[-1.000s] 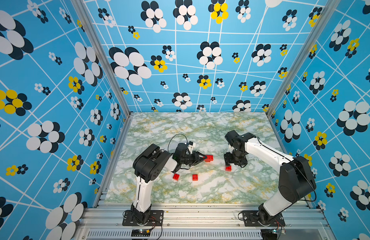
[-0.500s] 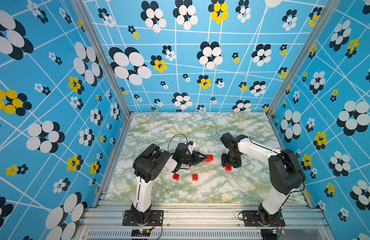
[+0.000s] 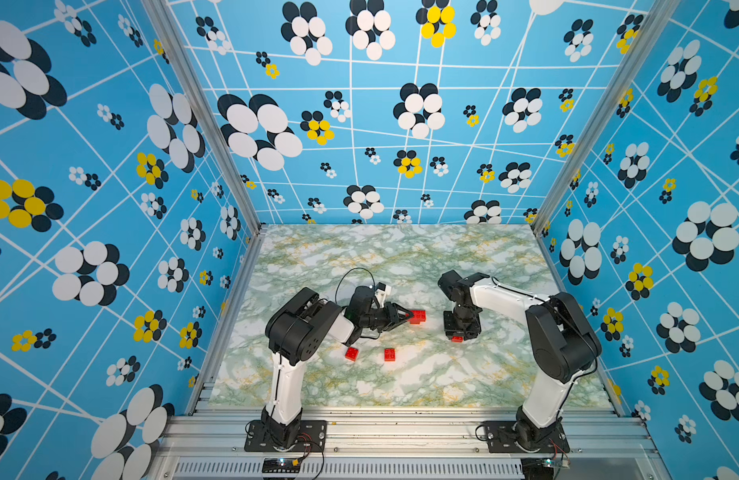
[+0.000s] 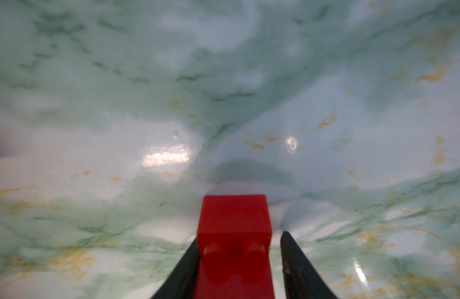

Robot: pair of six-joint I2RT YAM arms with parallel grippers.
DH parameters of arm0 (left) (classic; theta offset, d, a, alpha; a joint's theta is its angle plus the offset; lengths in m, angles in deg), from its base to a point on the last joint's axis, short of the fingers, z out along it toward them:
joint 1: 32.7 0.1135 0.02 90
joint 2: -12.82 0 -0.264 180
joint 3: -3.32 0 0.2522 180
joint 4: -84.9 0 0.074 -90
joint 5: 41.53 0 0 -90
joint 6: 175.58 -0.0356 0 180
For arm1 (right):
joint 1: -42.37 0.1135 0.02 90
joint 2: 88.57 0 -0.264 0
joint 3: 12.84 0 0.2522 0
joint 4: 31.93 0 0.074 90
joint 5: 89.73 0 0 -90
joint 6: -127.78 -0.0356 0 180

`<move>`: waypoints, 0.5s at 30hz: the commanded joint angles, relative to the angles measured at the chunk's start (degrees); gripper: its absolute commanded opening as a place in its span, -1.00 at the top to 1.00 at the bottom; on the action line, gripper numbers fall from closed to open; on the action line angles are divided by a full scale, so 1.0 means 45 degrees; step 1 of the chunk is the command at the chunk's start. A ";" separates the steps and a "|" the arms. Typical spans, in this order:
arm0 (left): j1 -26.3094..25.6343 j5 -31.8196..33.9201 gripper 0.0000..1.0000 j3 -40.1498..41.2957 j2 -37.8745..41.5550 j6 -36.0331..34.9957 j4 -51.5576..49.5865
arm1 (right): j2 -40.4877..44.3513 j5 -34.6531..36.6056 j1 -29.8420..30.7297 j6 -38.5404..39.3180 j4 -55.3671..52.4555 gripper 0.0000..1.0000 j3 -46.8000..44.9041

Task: Assemble the letter v with lego
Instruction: Pick up the lego brick from the center of the board.

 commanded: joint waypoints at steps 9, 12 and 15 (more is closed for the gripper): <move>0.0082 -0.0074 0.26 0.0066 -0.0066 -0.0129 -0.0210 | 0.0171 0.0274 0.0041 0.0118 0.0211 -0.12 -0.0066; 0.0072 -0.0075 0.26 0.0073 -0.0086 -0.0134 -0.0205 | 0.0386 0.0326 -0.0017 0.0123 0.0396 -0.05 -0.0122; 0.0082 -0.0085 0.26 0.0035 -0.0110 -0.0115 -0.0186 | 0.0469 0.0311 -0.0054 0.0123 0.0599 0.00 -0.0209</move>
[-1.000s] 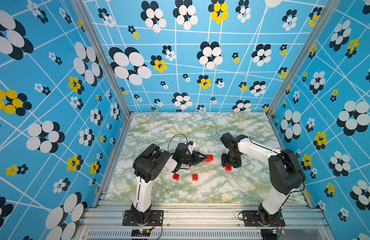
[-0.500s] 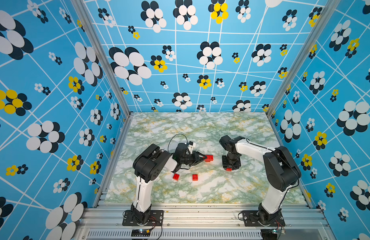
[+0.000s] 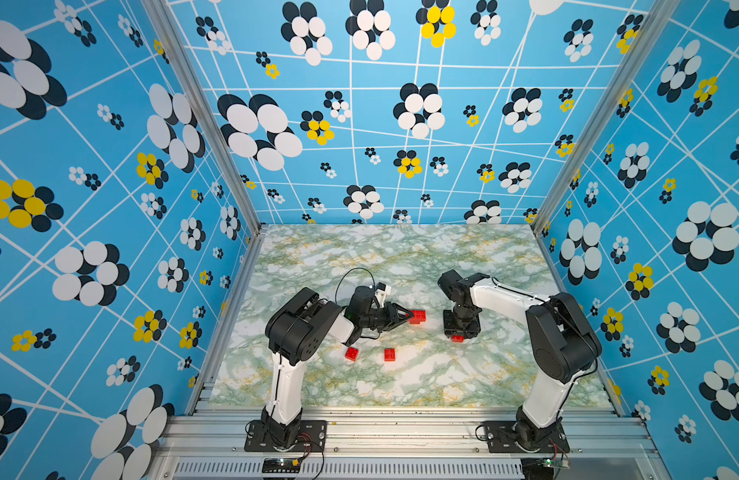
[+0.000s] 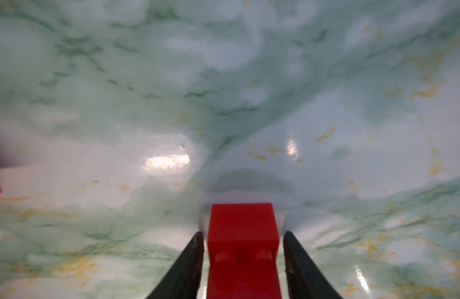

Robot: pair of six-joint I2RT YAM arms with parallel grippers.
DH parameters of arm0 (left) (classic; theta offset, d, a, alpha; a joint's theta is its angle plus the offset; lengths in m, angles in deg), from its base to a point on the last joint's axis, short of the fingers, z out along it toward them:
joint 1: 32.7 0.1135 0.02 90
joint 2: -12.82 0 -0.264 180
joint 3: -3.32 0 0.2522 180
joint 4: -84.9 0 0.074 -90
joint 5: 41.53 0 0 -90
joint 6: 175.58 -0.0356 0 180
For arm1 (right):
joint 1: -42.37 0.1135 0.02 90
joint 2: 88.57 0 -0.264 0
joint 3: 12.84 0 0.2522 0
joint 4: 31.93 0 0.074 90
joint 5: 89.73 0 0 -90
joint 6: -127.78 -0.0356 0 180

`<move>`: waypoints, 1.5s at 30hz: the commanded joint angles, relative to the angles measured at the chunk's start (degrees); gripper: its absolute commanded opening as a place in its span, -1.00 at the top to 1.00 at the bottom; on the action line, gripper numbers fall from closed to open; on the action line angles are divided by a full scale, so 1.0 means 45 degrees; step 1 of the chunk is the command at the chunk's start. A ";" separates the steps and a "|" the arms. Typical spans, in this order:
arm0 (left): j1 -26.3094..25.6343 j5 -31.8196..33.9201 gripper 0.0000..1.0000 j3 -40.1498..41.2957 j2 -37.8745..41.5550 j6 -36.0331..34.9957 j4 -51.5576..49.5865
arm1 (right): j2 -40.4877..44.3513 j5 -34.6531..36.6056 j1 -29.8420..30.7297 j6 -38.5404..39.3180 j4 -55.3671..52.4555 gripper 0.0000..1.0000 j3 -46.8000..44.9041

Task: Assemble the letter v with lego
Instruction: Pick up the lego brick from the center of the board, then assemble the lego brick with the lego brick.

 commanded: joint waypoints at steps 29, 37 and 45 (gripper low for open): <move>0.0346 -0.0537 0.31 -0.0041 0.0070 -0.0408 -0.1019 | 0.1313 -0.2217 -0.0186 1.2098 -0.1025 1.00 0.1955; 0.0336 -0.0641 0.35 -0.0179 -0.0085 -0.0325 -0.1005 | -0.0093 -0.1071 0.0140 1.6619 -0.3576 1.00 0.4142; 0.0263 -0.0609 0.36 -0.0317 -0.0145 -0.0346 -0.1111 | -0.1093 -0.0893 0.0392 1.7837 -0.3445 1.00 0.4990</move>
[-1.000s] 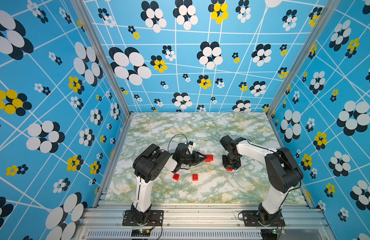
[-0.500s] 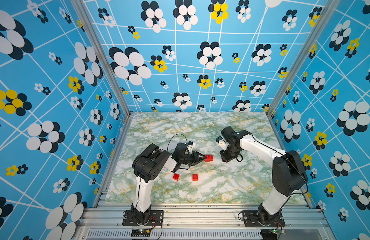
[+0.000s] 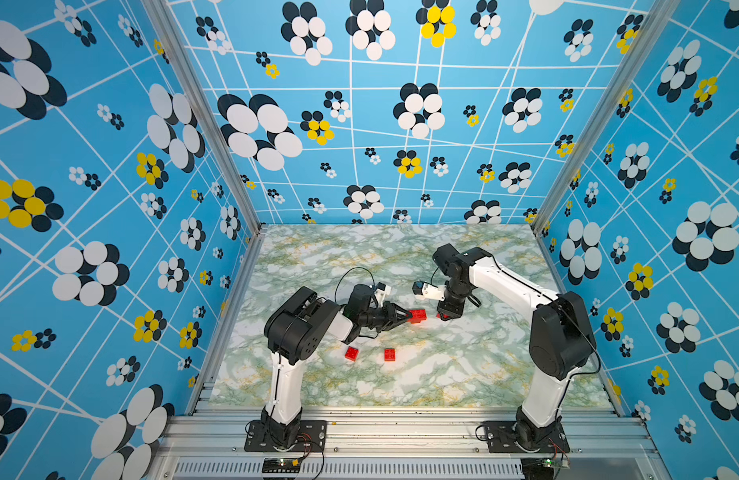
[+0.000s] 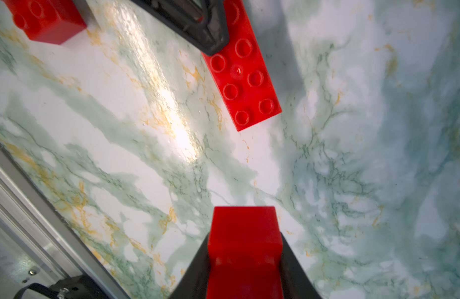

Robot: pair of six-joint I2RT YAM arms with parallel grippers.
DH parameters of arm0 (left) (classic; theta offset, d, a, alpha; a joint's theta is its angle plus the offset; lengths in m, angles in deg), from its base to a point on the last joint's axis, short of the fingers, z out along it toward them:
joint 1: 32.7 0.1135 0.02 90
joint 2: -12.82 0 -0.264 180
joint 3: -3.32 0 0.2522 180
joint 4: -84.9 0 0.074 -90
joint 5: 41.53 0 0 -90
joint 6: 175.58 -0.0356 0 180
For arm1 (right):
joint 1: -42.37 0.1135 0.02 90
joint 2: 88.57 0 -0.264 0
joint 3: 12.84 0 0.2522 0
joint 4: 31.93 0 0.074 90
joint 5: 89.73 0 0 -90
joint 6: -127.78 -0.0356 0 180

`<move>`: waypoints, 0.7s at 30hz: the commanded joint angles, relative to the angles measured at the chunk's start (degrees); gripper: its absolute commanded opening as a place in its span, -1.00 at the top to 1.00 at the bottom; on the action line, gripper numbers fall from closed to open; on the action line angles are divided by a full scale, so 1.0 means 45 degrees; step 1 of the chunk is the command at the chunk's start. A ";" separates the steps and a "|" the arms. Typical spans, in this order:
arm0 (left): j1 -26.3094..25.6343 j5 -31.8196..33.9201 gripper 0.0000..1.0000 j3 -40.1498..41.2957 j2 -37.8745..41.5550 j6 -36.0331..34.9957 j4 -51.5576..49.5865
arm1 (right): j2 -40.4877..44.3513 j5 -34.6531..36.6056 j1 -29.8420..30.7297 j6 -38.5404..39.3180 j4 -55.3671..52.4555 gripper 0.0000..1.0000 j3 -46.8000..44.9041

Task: Assemble the letter v with lego
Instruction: Assemble the lego brick with the lego brick.

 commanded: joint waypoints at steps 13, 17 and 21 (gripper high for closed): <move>-0.0012 0.0079 0.37 -0.0288 -0.0243 -0.0305 -0.0660 | -0.1026 -0.0041 0.0358 0.2405 0.0268 1.00 0.0916; -0.0012 0.0024 0.38 -0.0317 -0.0296 -0.0321 -0.0684 | -0.1367 -0.0151 0.0357 0.2985 0.0297 1.00 0.1203; 0.0006 -0.0020 0.38 -0.0338 -0.0352 -0.0334 -0.0684 | -0.1598 -0.0441 0.0371 0.3458 0.0322 1.00 0.1195</move>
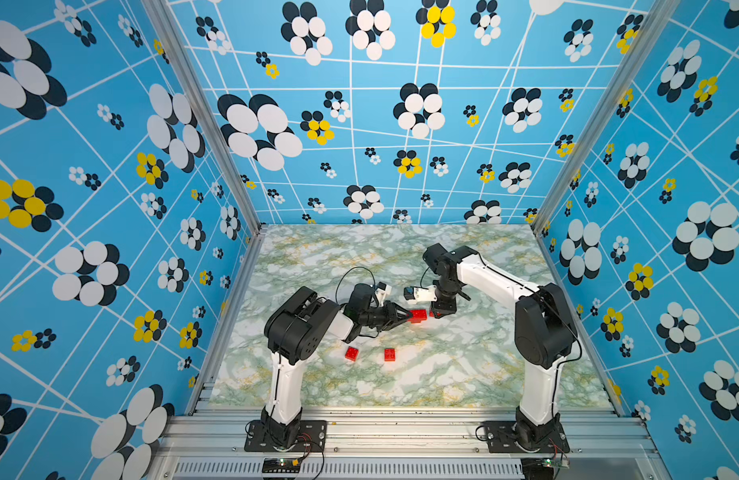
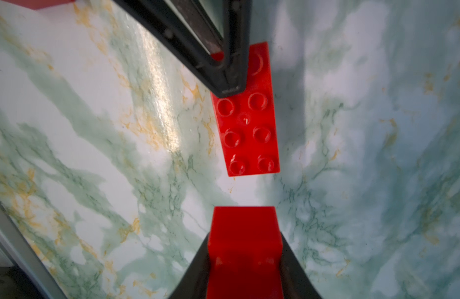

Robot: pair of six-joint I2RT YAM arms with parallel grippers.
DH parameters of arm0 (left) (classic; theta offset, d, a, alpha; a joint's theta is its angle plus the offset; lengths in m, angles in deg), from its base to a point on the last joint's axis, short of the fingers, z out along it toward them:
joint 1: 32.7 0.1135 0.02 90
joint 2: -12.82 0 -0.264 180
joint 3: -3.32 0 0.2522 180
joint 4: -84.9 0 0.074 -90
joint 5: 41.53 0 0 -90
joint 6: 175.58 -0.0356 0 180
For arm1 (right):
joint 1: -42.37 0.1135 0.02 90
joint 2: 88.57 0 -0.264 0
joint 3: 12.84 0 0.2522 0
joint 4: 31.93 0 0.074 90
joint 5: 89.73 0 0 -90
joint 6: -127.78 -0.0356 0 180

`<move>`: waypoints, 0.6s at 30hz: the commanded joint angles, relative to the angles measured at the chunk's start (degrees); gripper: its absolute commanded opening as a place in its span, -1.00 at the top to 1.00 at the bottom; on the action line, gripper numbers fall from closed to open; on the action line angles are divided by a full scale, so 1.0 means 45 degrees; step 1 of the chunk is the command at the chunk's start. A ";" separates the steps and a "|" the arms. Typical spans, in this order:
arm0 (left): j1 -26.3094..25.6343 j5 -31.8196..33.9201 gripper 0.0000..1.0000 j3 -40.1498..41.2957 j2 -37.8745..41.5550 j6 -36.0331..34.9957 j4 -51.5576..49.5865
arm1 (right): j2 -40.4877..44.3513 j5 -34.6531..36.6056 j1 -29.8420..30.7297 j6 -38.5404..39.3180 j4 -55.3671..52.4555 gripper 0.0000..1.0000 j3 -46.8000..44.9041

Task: Assemble the letter v with lego
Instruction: Assemble the lego brick with the lego brick.

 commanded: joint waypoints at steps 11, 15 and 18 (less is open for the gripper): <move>0.0007 -0.0012 0.39 -0.0231 -0.0428 -0.0342 -0.0458 | -0.0711 -0.0881 0.0201 0.1285 -0.0251 1.00 0.1100; 0.0010 -0.0010 0.39 -0.0231 -0.0455 -0.0330 -0.0429 | -0.0822 -0.0886 0.0256 0.1301 -0.0327 1.00 0.1091; 0.0020 -0.0043 0.40 -0.0251 -0.0479 -0.0330 -0.0415 | -0.0895 -0.0805 0.0315 0.1273 -0.0349 1.00 0.1114</move>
